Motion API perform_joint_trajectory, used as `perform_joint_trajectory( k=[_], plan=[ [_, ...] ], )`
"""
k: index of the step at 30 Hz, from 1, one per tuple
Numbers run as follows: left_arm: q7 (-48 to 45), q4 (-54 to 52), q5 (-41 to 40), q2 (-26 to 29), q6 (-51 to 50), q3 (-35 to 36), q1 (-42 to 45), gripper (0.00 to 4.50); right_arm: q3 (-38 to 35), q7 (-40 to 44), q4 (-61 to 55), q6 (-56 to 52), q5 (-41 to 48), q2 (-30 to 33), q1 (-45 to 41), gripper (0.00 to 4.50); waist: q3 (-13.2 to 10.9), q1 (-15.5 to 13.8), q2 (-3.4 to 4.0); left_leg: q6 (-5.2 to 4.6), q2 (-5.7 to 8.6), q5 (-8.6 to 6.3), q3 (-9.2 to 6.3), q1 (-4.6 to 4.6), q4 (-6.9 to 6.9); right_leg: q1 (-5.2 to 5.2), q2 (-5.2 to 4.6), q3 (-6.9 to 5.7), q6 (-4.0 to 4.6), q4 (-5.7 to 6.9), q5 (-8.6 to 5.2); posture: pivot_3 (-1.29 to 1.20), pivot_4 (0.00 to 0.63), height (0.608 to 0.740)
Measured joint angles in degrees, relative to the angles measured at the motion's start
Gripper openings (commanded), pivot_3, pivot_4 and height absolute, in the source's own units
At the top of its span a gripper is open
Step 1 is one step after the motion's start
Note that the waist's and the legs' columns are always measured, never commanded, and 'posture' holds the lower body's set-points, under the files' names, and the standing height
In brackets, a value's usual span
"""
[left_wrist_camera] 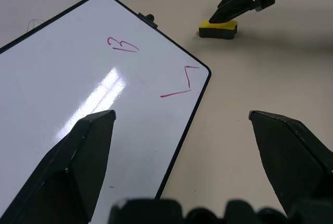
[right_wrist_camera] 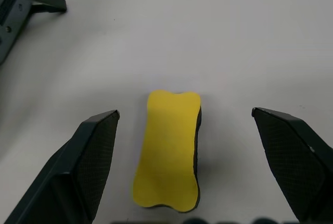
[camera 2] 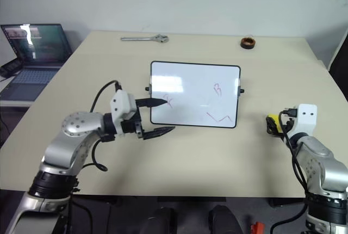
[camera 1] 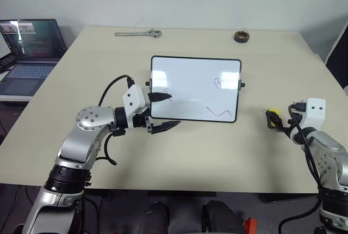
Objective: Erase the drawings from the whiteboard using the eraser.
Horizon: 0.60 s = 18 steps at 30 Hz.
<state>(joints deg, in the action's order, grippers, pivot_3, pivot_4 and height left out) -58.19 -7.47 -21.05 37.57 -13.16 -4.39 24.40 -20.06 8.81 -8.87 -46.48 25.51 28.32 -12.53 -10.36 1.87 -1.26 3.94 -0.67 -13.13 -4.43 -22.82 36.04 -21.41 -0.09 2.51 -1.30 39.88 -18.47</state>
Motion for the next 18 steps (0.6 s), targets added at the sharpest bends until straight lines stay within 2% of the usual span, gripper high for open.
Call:
perform_joint_trajectory(
  k=[8, 9, 11, 18],
  plan=[
    [0.0, -0.3, -0.1, -0.3, -0.1, 0.0, 0.0, 4.50, 1.4, 1.2, 4.4, 1.3, -1.7, -0.7, -2.2, 4.48, 0.0, 0.1, 0.00, 0.00, 0.00, 0.00, 0.01, 0.02, 0.00, 0.00, 0.01, 0.00, 0.00, 0.02, 0.00, 0.00, 0.150, 0.740],
    [0.0, -0.3, -0.1, -0.3, -0.1, 0.0, 0.0, 4.50, 1.6, 1.2, 4.9, 1.6, -1.9, -0.7, -2.4, 4.31, 0.0, 0.1, 0.00, 0.00, 0.00, 0.00, 0.00, 0.01, 0.00, 0.00, 0.01, 0.00, 0.00, 0.02, 0.00, 0.00, 0.150, 0.740],
    [0.0, -0.3, -0.1, -0.3, -0.2, 0.0, 0.0, 4.50, 2.1, 1.2, 5.5, 1.9, -2.6, -0.8, -2.5, 3.85, 0.0, 0.0, 0.00, 0.00, 0.00, 0.00, 0.00, 0.00, 0.00, 0.00, -0.01, 0.00, 0.00, 0.00, 0.00, 0.00, 0.150, 0.740],
    [0.3, -0.3, -0.3, -0.5, -1.0, 0.1, 0.0, 4.50, 2.2, 1.2, 5.8, 1.9, -4.1, -1.0, -2.5, 1.33, 0.0, 0.0, 0.00, 0.00, 0.00, 0.00, -0.01, 0.01, 0.00, 0.00, -0.01, 0.00, 0.00, 0.01, 0.00, 0.00, 0.150, 0.740]
  ],
)
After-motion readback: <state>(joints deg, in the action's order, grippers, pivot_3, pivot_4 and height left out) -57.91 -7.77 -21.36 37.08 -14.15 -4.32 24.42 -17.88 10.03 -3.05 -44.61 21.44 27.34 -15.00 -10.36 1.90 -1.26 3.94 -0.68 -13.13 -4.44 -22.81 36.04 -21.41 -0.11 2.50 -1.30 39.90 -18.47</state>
